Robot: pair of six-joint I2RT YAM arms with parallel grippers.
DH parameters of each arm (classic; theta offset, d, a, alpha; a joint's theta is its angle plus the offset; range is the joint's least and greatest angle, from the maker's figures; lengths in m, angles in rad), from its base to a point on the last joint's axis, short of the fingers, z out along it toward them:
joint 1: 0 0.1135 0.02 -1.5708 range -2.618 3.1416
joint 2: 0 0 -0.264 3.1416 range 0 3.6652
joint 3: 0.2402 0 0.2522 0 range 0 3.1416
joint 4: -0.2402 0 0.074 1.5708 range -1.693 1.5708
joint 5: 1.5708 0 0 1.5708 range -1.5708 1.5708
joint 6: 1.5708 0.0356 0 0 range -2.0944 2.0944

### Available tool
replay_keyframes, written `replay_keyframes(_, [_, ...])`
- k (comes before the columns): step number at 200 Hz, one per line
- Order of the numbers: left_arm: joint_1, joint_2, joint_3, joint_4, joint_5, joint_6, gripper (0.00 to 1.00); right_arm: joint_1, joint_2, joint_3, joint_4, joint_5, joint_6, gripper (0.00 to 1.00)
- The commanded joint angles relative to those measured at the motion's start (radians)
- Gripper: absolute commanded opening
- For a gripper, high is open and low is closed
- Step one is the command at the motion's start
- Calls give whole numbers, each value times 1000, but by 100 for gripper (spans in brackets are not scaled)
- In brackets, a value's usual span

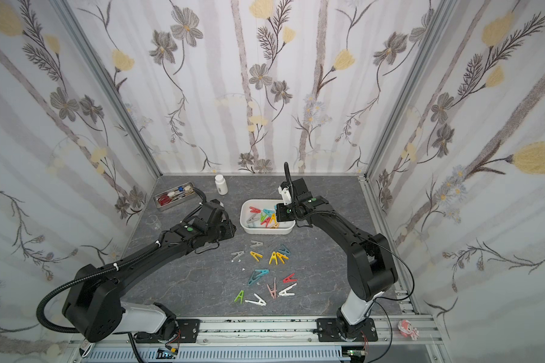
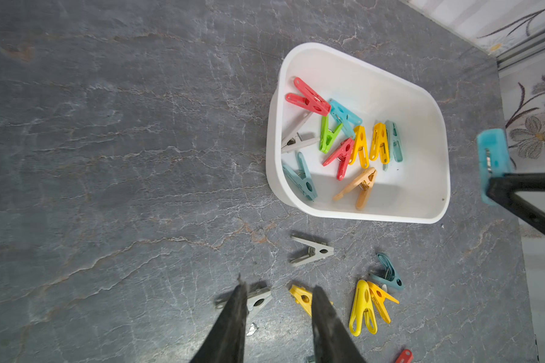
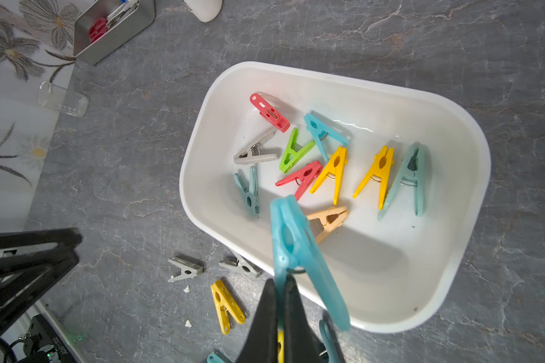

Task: Put the clothespins into the storage box
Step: Place the clothespin in the storage box.

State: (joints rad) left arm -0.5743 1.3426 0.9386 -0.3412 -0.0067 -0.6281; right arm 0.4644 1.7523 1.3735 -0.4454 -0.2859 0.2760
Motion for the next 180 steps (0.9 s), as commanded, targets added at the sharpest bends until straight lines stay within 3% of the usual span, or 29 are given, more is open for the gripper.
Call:
replay_keyframes(1, [1,-45,-24,-25,-45,-14,37,-2,66,56,9,-12,-39,2])
replay_keyframes(64, [2,-105,-69,-30,-66,-56,38,-7,223,155,23,-12,-45,4])
replay_keyframes(135, [2,-88,-31,-36,-57,-41,40,-8,253,142,41,23,-45,7])
replay_keyframes(158, [3,-88,-34,-33,-51,-45,40,-7,250,142,42,30,-44,18])
replay_keyframes(180, [2,-88,-31,-37,-44,-42,40,-7,241,142,42,37,-45,23])
